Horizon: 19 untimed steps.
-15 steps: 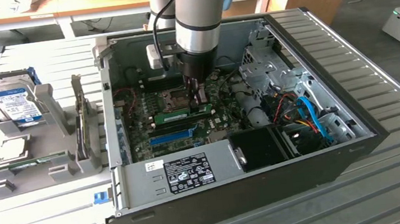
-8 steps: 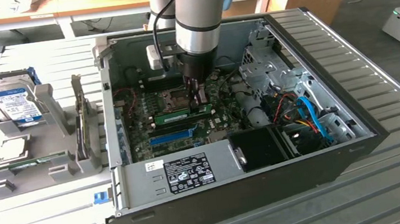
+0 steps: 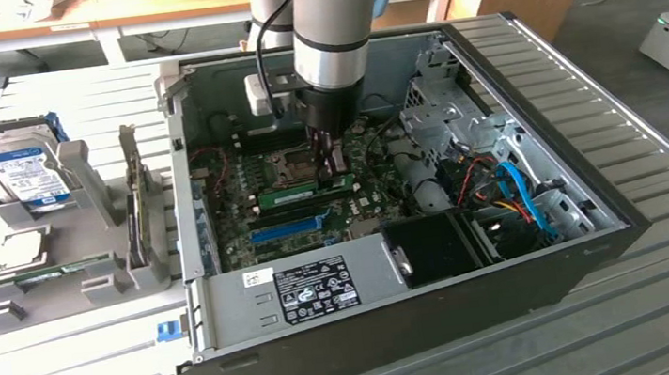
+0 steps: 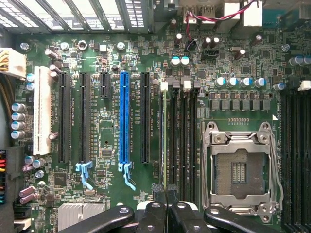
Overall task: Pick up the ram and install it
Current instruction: 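Insert the ram into the slot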
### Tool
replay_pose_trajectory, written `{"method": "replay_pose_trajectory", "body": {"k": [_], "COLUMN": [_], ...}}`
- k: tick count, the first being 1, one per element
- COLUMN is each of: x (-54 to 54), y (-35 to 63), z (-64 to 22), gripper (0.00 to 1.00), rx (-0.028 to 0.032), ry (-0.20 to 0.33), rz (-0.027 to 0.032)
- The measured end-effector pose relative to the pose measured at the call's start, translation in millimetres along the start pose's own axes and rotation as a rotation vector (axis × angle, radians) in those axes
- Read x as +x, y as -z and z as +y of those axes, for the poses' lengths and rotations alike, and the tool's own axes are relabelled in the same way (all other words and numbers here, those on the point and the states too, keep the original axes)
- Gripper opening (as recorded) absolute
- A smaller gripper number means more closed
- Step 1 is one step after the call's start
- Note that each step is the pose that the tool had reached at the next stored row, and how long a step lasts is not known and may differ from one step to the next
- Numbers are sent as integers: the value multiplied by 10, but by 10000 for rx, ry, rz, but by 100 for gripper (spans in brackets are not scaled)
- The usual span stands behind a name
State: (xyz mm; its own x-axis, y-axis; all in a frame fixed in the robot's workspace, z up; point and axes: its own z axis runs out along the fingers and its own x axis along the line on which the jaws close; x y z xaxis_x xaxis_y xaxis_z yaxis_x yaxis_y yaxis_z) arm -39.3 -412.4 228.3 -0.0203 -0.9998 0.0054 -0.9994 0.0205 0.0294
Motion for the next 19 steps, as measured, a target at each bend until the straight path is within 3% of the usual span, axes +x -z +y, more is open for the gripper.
{"method": "replay_pose_trajectory", "body": {"k": [13, 17, 19], "x": [1, 1, 1], "y": [33, 34, 34], "z": [-1, -9, -11], "gripper": [12, 12, 12], "rx": [-42, -135, -145], "ry": [0, 1, -1], "rz": [3, 28, 28]}}
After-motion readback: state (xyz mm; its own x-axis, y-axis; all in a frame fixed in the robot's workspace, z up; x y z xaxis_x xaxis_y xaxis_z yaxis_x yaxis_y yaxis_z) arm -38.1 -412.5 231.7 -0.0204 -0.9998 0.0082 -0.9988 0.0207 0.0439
